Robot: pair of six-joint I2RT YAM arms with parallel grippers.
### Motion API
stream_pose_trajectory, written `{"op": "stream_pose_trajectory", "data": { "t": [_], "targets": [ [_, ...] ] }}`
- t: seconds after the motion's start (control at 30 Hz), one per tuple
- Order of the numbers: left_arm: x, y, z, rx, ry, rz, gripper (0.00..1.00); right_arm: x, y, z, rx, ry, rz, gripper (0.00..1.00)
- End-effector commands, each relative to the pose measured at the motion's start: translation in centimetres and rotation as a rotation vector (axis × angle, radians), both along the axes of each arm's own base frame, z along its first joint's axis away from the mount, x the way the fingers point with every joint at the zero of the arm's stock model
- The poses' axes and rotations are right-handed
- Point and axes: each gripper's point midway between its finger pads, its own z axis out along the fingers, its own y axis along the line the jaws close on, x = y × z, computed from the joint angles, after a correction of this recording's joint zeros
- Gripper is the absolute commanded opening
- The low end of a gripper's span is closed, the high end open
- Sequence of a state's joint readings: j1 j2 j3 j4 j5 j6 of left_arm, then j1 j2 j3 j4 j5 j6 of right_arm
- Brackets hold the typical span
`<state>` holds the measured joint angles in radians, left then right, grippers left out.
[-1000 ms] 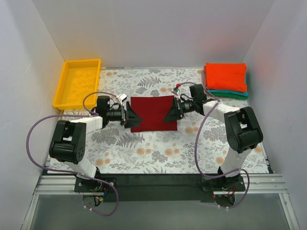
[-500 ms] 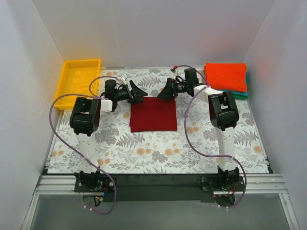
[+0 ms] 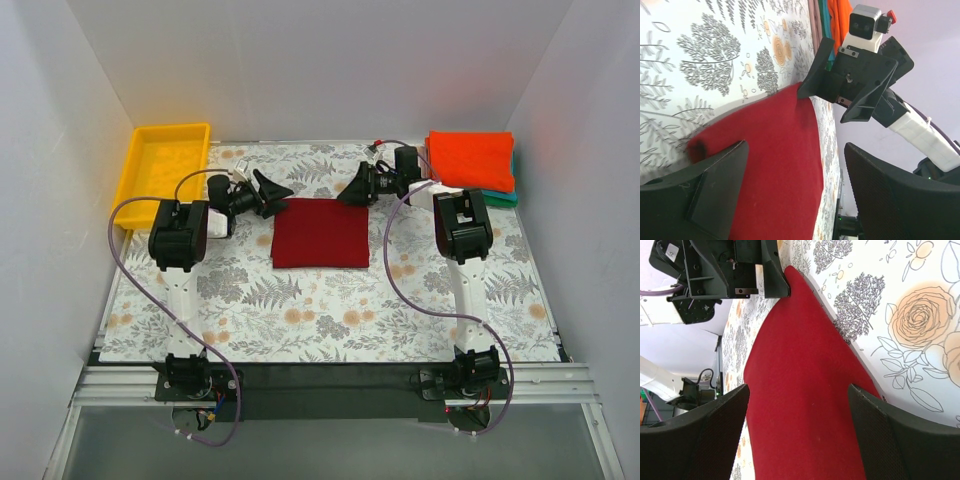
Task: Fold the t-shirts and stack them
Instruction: Fold the tshirt, then neatly place the folded tshirt to the corner
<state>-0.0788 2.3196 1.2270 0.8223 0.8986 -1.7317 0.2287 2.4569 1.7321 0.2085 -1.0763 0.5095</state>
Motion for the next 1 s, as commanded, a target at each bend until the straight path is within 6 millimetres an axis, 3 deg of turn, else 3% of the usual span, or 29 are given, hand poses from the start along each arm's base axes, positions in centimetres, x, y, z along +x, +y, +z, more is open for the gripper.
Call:
{"op": "stream_pose_trajectory", "data": {
  "t": [0.0,0.1,0.13,0.17,0.23,0.27,0.33,0.4,0.43,0.47,0.5,0.53,0.57,0.63,0.67,0.7,0.73,0.77,0.87,0.97],
  "targets": [
    [-0.1,1.6,0.7,0.028,-0.030,0.026,0.77,1.1,-2.0,-1.5,-0.028,0.039,-0.083,0.86],
    [-0.9,1.5,4.1,0.056,-0.117,-0.016,0.77,1.4,-1.8,4.7,0.020,-0.065,-0.061,0.87],
    [-1.3,1.5,6.8,0.065,-0.157,-0.020,0.78,1.5,-1.8,6.6,0.030,-0.099,-0.059,0.87],
    [-1.5,1.7,7.5,0.081,-0.177,-0.020,0.79,1.5,-1.9,9.7,0.040,-0.161,-0.066,0.87],
    [-2.3,2.4,10.7,0.088,-0.218,-0.012,0.79,1.6,-2.6,12.4,0.041,-0.199,-0.104,0.87],
    [-2.8,2.6,11.4,0.097,-0.228,-0.011,0.80,1.3,-3.1,14.9,0.050,-0.241,-0.116,0.87],
    [-3.6,3.0,13.6,0.194,-0.318,0.001,0.80,1.0,-4.4,15.7,0.044,-0.240,-0.154,0.86],
    [-3.9,2.6,13.9,0.346,-0.438,0.001,0.80,0.0,-5.6,17.9,0.038,-0.271,-0.195,0.85],
    [-4.8,2.4,13.0,0.422,-0.417,-0.020,0.80,0.1,-6.6,17.9,0.022,-0.270,-0.241,0.85],
    [-5.6,1.9,13.8,0.483,-0.469,-0.037,0.80,-1.3,-7.4,17.6,0.006,-0.247,-0.274,0.83],
    [-6.8,0.2,13.5,0.536,-0.502,-0.084,0.78,-1.7,-8.1,17.3,-0.010,-0.232,-0.310,0.83],
    [-7.2,0.3,12.4,0.653,-0.547,-0.098,0.77,-1.8,-9.3,16.6,-0.039,-0.218,-0.374,0.83],
    [-8.3,-0.4,12.7,0.694,-0.579,-0.114,0.75,-3.5,-9.9,16.1,-0.053,-0.198,-0.401,0.81],
    [-10.1,-2.5,11.4,0.788,-0.624,-0.190,0.65,-4.3,-11.3,15.0,-0.087,-0.158,-0.483,0.80],
    [-10.6,-3.1,11.1,0.828,-0.653,-0.212,0.62,-5.7,-11.9,14.2,-0.098,-0.121,-0.518,0.79],
    [-12.1,-5.4,10.7,0.852,-0.699,-0.275,0.54,-6.3,-12.4,13.8,-0.108,-0.096,-0.547,0.78],
    [-12.3,-5.5,9.6,0.953,-0.759,-0.299,0.52,-6.4,-13.1,13.4,-0.123,-0.085,-0.597,0.77],
    [-14.0,-7.7,9.2,0.979,-0.826,-0.364,0.52,-7.5,-13.4,12.9,-0.129,-0.069,-0.613,0.77],
    [-16.3,-10.5,7.0,1.122,-1.003,-0.489,0.49,-8.6,-13.8,12.2,-0.146,-0.044,-0.645,0.78],
    [-18.0,-12.5,4.4,1.216,-1.153,-0.610,0.45,-9.5,-14.2,10.0,-0.172,0.007,-0.654,0.78]
  ]
}}
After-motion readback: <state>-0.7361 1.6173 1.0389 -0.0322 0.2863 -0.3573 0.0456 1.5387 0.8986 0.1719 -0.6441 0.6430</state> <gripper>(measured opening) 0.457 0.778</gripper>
